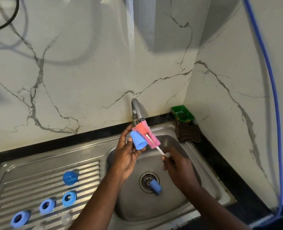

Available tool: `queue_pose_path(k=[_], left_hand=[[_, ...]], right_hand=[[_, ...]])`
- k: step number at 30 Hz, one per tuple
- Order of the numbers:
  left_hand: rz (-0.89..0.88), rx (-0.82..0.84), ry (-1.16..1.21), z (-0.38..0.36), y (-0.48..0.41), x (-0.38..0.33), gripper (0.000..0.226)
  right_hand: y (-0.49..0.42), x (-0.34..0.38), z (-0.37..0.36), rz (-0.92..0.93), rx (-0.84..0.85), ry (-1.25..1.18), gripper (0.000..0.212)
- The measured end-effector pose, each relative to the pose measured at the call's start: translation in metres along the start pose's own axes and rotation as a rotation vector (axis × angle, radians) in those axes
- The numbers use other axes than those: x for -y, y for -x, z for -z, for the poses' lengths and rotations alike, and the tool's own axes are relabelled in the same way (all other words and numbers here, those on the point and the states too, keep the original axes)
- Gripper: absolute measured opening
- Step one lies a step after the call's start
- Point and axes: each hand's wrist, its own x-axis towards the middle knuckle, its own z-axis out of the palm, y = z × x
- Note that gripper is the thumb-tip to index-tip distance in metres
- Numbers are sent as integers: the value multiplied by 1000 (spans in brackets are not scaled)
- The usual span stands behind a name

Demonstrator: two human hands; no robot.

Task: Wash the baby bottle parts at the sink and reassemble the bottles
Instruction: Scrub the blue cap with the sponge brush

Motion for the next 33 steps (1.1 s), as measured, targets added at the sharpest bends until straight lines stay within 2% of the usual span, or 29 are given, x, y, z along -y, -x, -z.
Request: queue_pose_path(k=[3,6,12,18,21,23,26,28,33], left_hand=[[13,-60,121,2,-1,-4,45],[45,-113,190,5,-2,-7,40],[42,-189,185,12,-1,-5,39],[27,-181,101,19,0,-3,37],[-6,-157,-13,26,1,-6,36],[1,-148,-88,32,2,-6,34],[70,-124,-264,38,2,-1,31],[131,-107,-331,37,4,2,31],[132,-135,-291,35,9,4,29]], right_hand=[[-3,-2,3,-44,-8,25,10],[-4,-5,9,-110,-19,-15,9],[4,0,12,-39,-13,-44,16],[-3,-3,11,-77,227,67,13],[-13,-3,20,18,222,208,15],[-18,-3,25,137,192,401,22],[-22,2,26,339,90,697,30],[-22,11,24,409,62,795,38],[-19,17,12,312,183,608,30]])
